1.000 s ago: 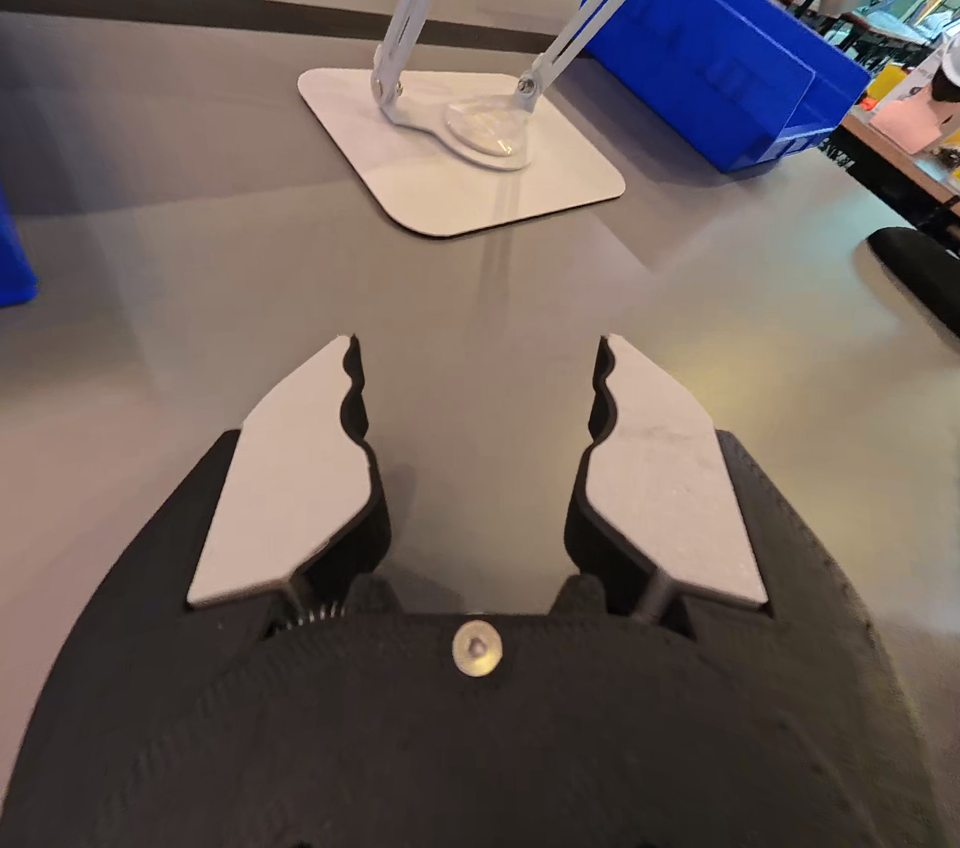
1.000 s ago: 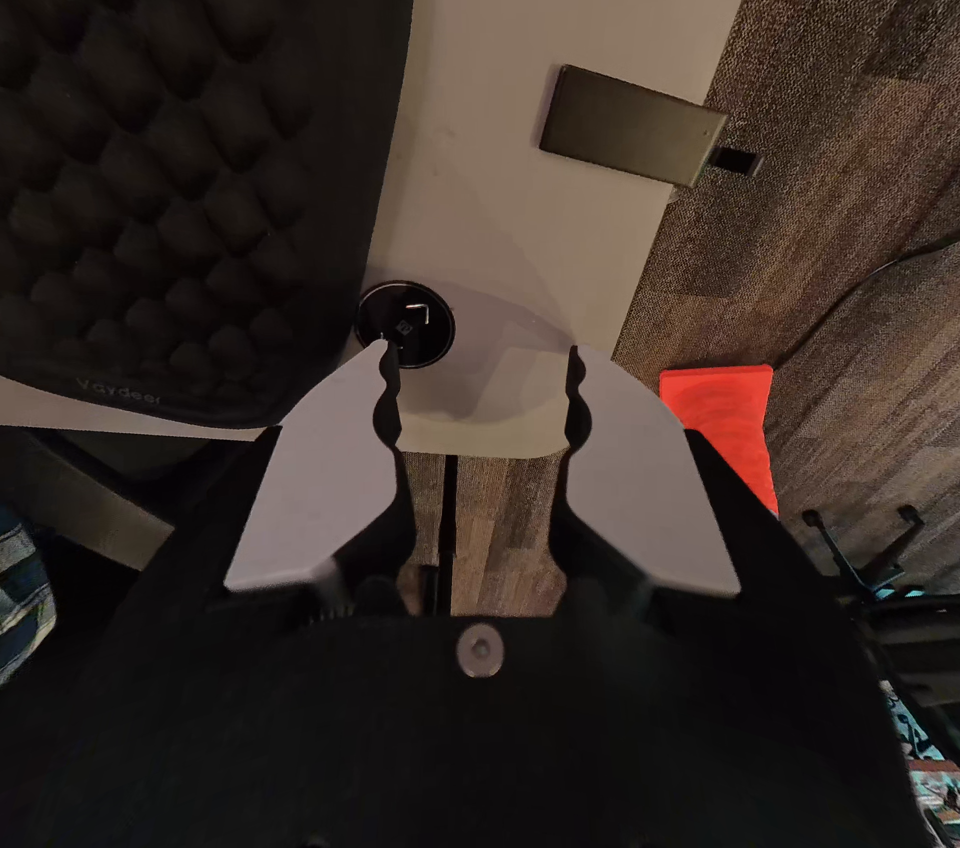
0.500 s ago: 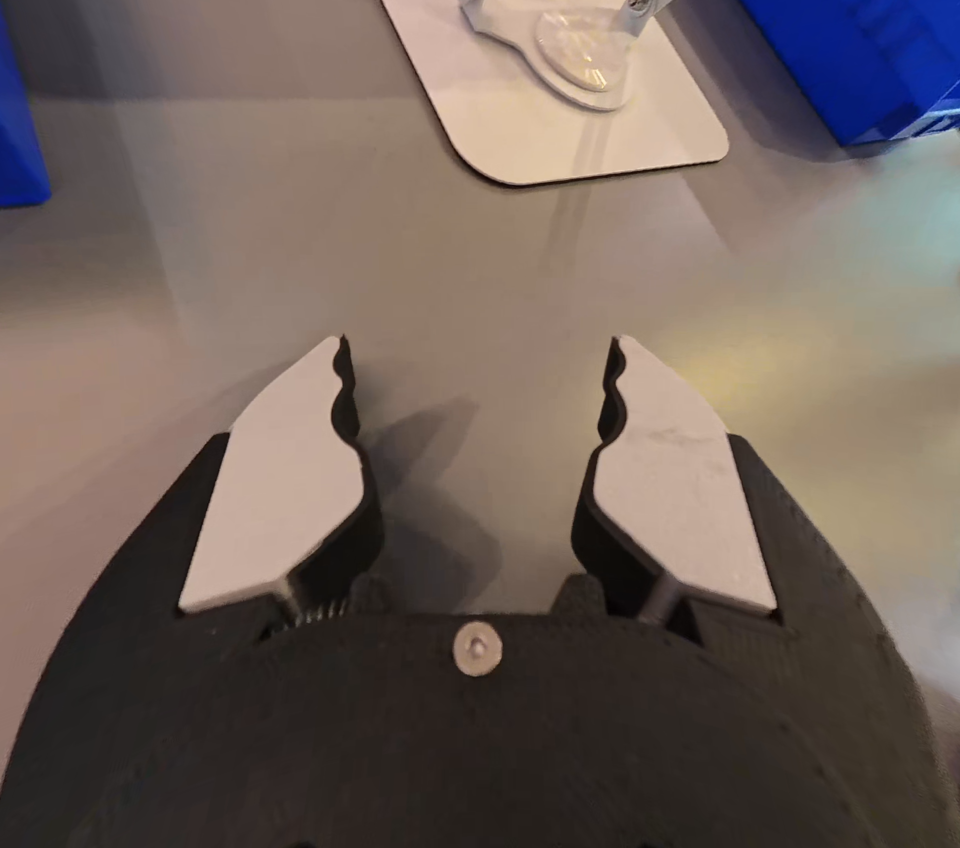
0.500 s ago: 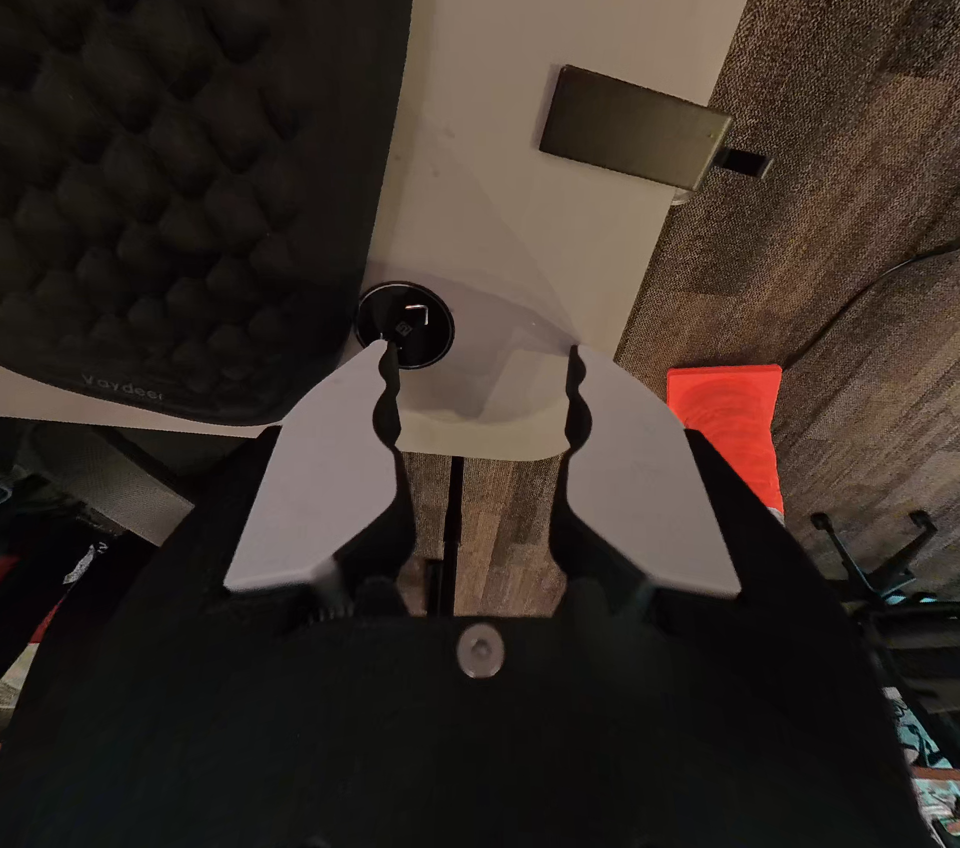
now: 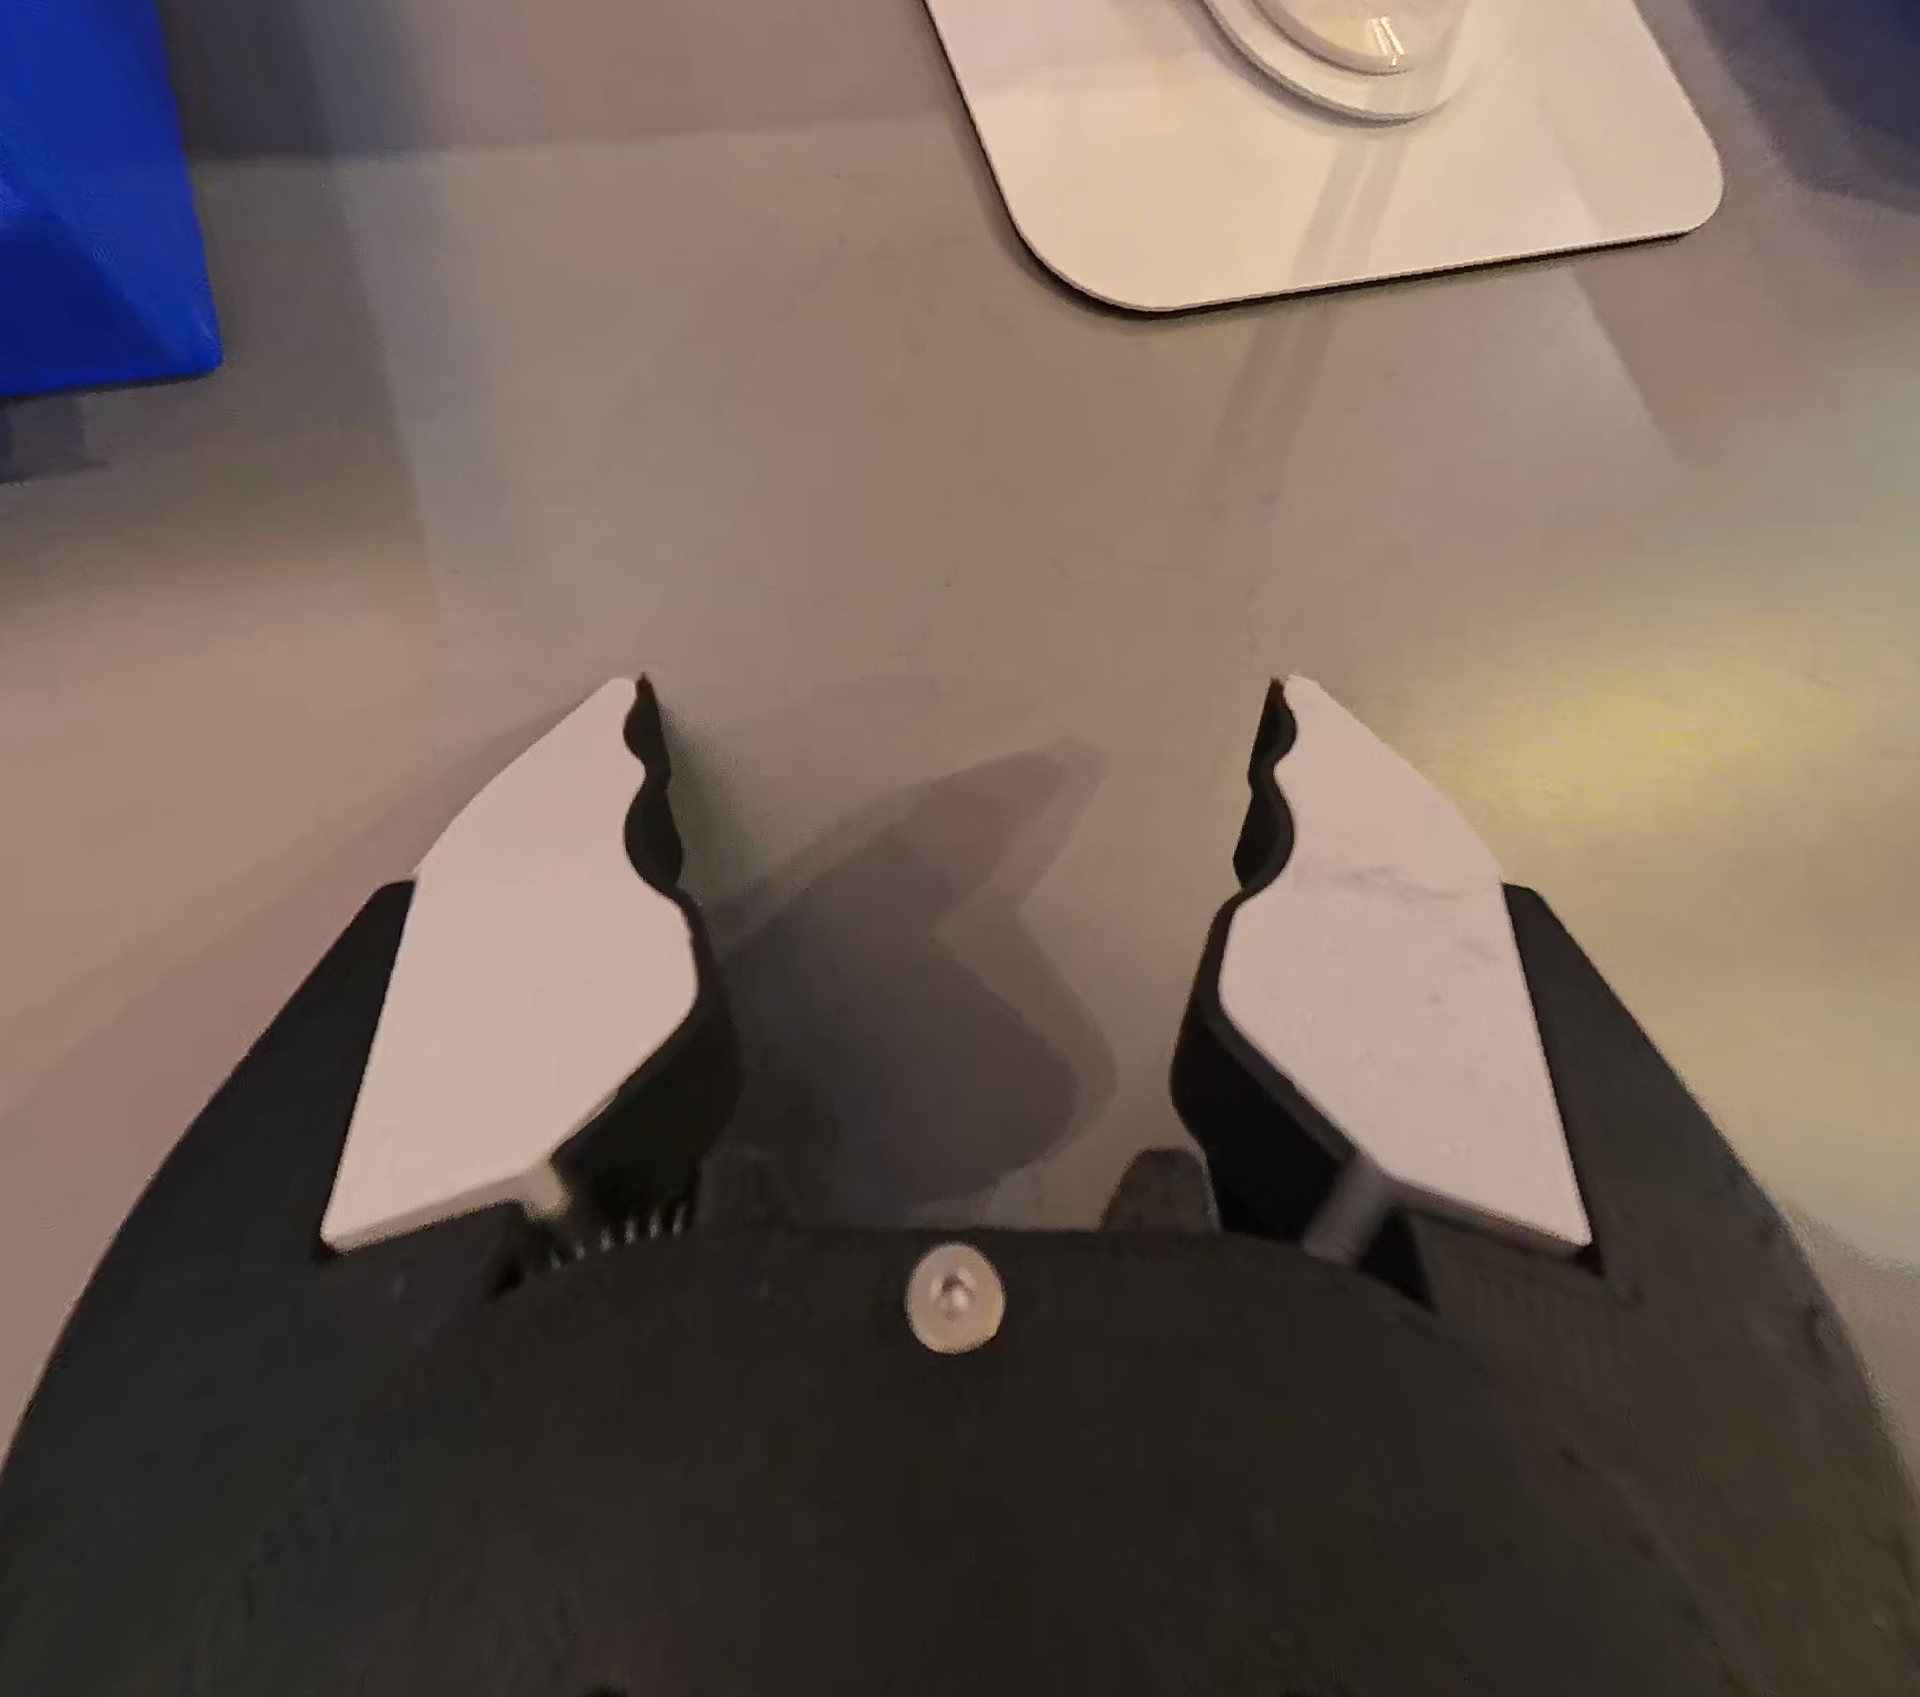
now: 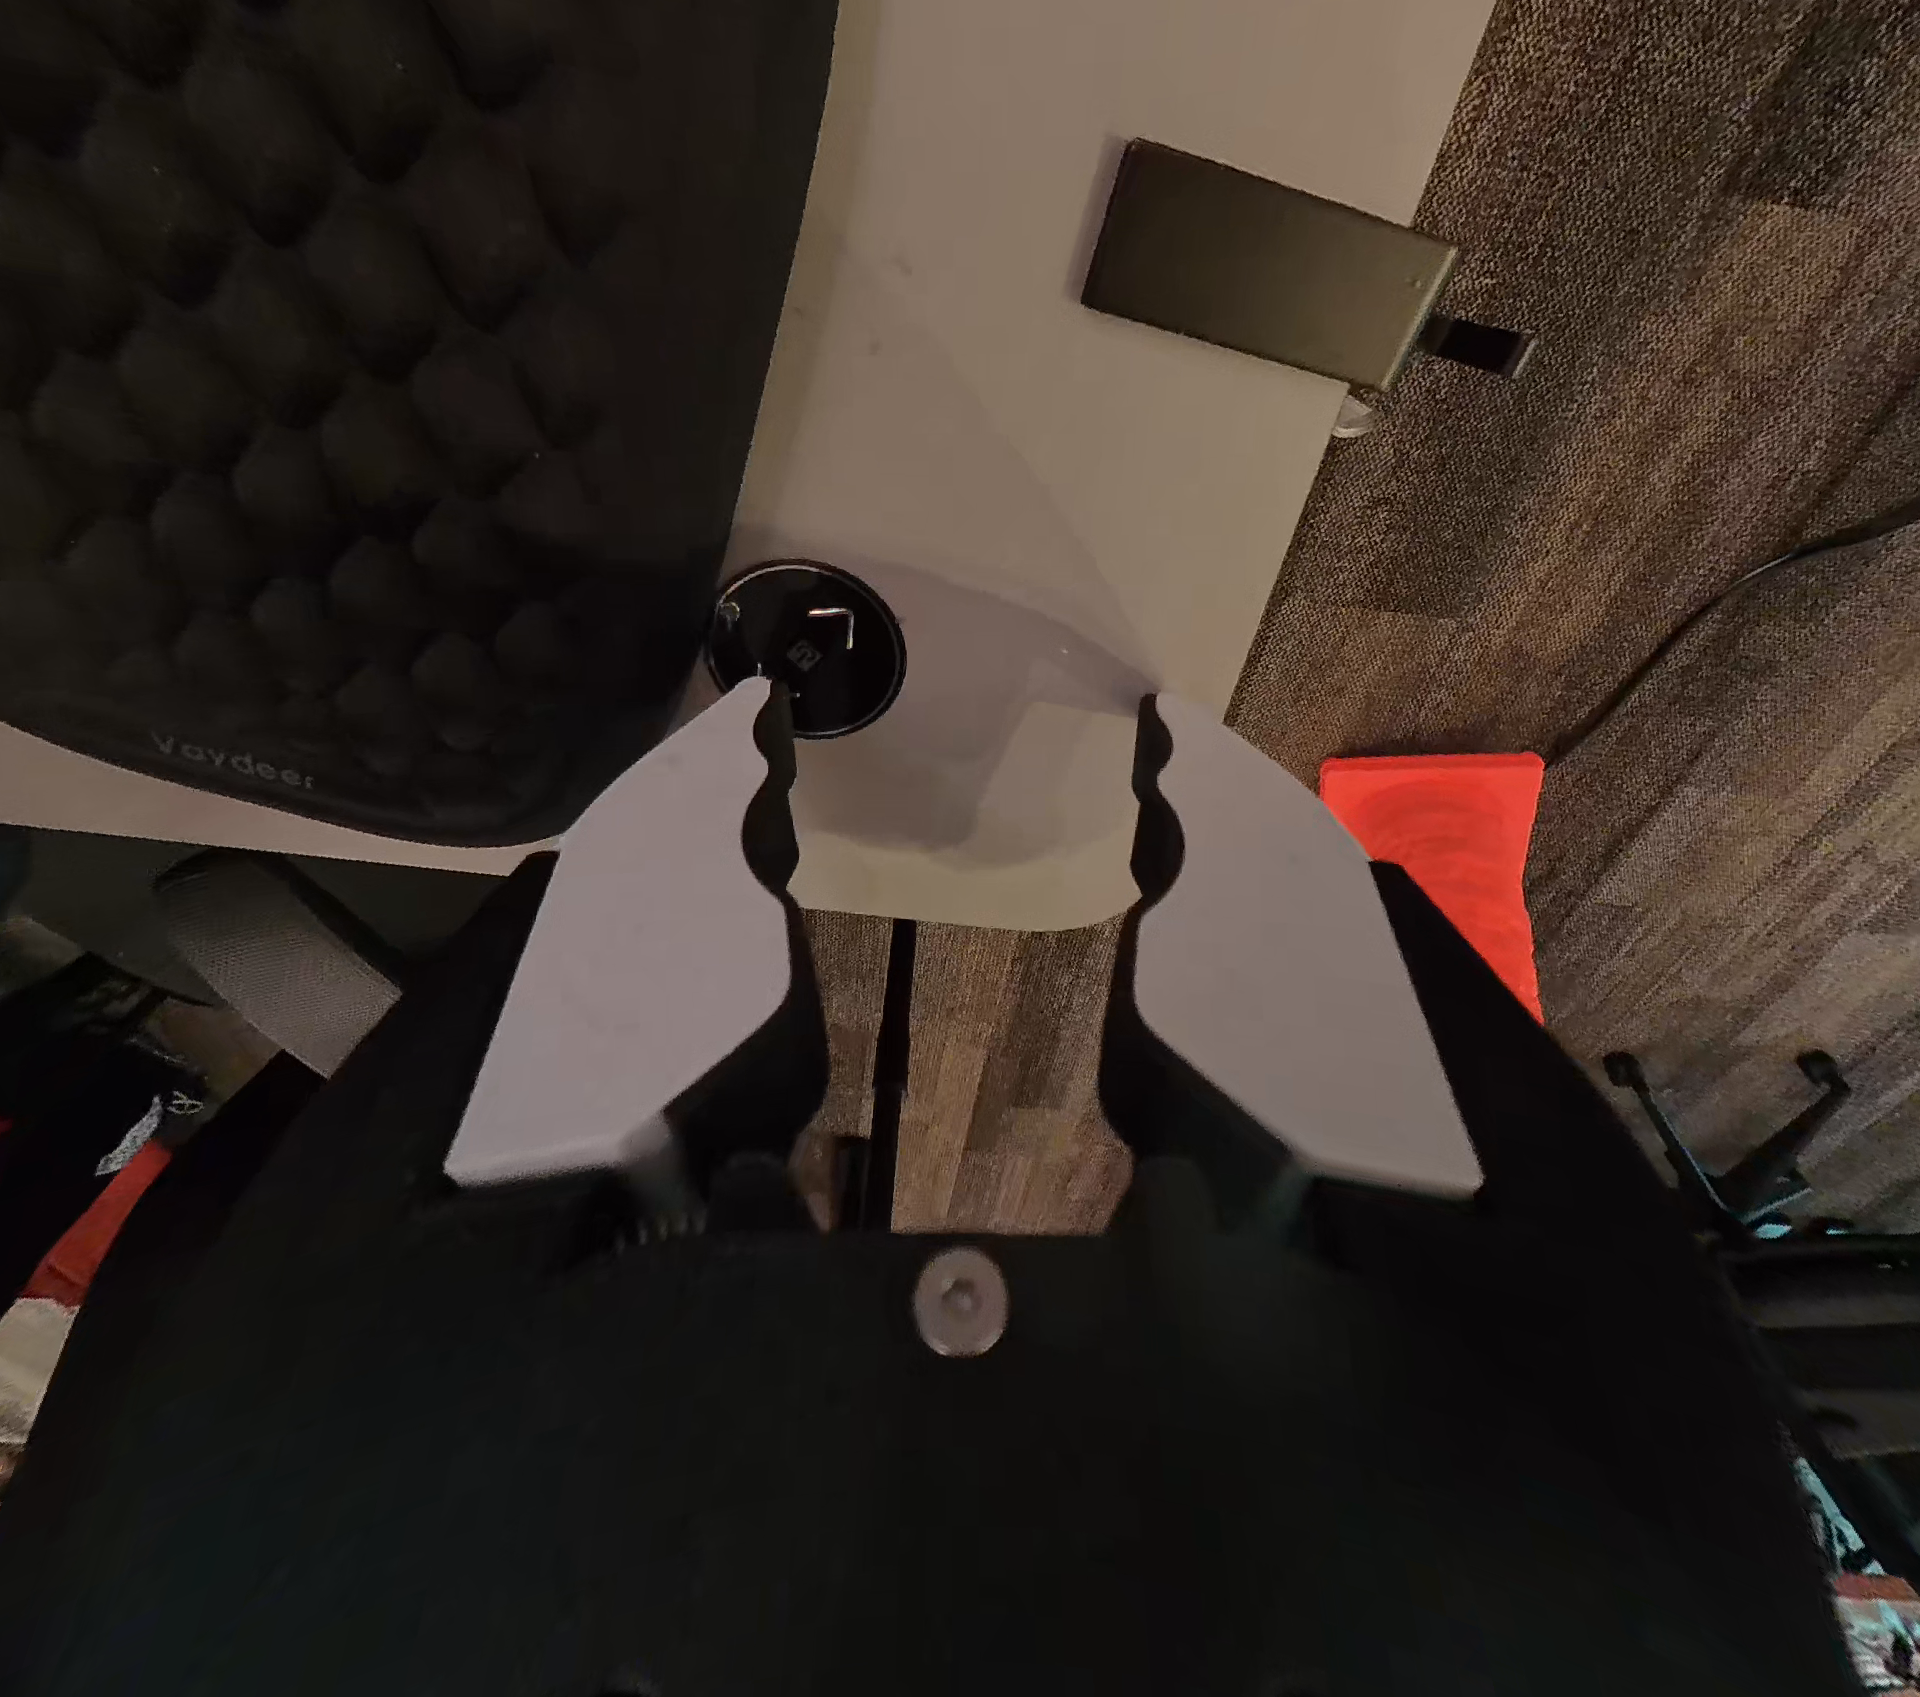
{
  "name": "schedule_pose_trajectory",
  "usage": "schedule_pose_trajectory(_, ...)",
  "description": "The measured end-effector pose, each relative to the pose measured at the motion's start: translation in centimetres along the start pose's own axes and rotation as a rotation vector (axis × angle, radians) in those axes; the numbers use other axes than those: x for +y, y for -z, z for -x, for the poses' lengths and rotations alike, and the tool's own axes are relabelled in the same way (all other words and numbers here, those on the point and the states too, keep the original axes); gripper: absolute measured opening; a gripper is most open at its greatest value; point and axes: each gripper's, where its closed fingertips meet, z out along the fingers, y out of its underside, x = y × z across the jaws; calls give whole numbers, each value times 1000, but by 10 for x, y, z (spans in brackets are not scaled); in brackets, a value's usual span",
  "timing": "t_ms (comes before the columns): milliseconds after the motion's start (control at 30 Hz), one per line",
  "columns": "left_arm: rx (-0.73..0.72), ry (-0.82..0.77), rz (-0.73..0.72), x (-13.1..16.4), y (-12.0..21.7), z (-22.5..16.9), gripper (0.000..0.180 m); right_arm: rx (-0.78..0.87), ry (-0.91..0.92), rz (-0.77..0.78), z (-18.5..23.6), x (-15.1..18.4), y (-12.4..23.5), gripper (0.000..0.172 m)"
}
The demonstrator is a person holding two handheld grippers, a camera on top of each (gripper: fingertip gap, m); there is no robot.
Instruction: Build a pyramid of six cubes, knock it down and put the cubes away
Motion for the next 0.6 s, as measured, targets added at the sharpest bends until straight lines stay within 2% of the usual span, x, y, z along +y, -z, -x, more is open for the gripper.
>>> schedule_pose_trajectory(100, -32, -14, 21, 0, 1, 1, 110, 0, 7, -10, 0, 0, 4, 63)
schedule_pose_trajectory(600, -64, -18, 28, -13, 12, 1, 108, 1, 19, -28, 0, -1, 23, 64)
